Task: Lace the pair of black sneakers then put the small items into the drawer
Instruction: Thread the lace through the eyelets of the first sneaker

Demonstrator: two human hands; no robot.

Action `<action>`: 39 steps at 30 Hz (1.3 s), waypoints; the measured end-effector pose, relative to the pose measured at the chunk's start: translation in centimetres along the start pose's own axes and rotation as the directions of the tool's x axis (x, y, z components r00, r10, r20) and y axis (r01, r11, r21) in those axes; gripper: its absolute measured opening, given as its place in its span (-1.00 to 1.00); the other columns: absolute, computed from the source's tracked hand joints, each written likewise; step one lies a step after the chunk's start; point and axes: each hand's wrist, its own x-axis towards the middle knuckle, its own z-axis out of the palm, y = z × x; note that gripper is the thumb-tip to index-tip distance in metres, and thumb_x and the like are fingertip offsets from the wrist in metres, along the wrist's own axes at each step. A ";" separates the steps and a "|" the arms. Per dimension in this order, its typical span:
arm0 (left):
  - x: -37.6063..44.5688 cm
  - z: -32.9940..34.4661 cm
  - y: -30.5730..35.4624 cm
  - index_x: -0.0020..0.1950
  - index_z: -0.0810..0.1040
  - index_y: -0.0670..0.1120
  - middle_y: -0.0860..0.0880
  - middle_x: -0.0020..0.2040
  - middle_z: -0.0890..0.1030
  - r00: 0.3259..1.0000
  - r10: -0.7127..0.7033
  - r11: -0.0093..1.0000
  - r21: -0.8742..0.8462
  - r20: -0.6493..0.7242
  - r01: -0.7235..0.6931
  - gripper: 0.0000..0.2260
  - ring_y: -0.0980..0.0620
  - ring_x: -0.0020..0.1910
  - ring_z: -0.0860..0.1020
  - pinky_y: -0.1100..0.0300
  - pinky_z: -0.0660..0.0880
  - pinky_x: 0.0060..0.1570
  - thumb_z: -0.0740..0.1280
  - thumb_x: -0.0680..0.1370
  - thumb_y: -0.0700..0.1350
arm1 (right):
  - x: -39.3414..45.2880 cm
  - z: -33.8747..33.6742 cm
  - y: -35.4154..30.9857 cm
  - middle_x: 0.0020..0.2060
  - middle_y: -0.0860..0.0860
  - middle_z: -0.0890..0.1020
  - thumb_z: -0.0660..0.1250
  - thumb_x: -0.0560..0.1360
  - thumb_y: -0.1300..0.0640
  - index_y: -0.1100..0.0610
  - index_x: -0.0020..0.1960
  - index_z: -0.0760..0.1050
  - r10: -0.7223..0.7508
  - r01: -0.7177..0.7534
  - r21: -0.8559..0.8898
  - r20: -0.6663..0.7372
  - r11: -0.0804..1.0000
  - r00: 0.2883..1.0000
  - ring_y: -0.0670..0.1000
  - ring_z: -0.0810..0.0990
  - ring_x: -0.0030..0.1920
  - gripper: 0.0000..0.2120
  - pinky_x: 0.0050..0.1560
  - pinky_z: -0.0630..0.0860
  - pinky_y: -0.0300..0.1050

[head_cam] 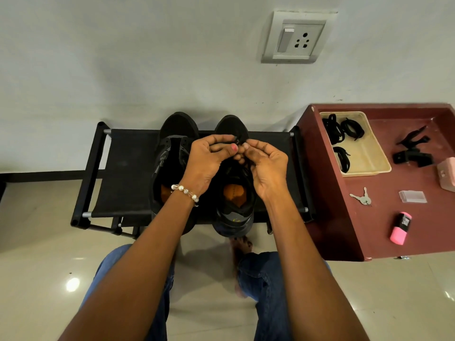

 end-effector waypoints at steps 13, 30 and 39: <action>0.3 -0.5 0.1 0.08 0.63 -0.28 -0.25 -0.12 0.68 0.998 -0.022 0.999 0.026 0.062 0.021 -0.80 -0.02 -0.21 0.66 0.12 0.61 -0.03 0.43 0.46 -0.32 | 0.5 -1.3 -1.2 -0.14 0.12 0.68 0.19 0.58 0.42 0.26 0.07 0.60 0.053 0.025 -0.192 0.389 0.981 0.920 -0.01 0.62 -0.21 -0.77 -0.20 0.53 -0.29; 0.3 0.2 -0.7 0.12 0.65 -0.22 -0.14 -0.08 0.70 0.978 0.209 0.960 0.185 0.021 -0.209 -0.77 -0.09 -0.13 0.68 0.09 0.61 -0.05 0.43 0.47 -0.30 | 0.5 -0.4 -1.1 -0.33 0.11 0.62 0.32 0.54 0.33 0.29 -0.12 0.60 0.104 -0.087 -0.099 0.189 0.991 0.976 0.03 0.60 -0.33 -0.89 -0.32 0.46 -0.25; 0.4 0.3 -0.9 -0.03 0.69 -0.14 -0.05 -0.13 0.71 0.954 0.282 0.913 0.334 -0.100 -0.234 -0.88 0.03 -0.13 0.69 0.05 0.62 0.00 0.48 0.45 -0.25 | 0.3 0.0 -1.6 -0.30 0.14 0.62 0.33 0.54 0.32 0.31 -0.05 0.59 0.159 -0.160 0.006 0.086 0.987 0.984 0.05 0.60 -0.34 -0.92 -0.34 0.50 -0.22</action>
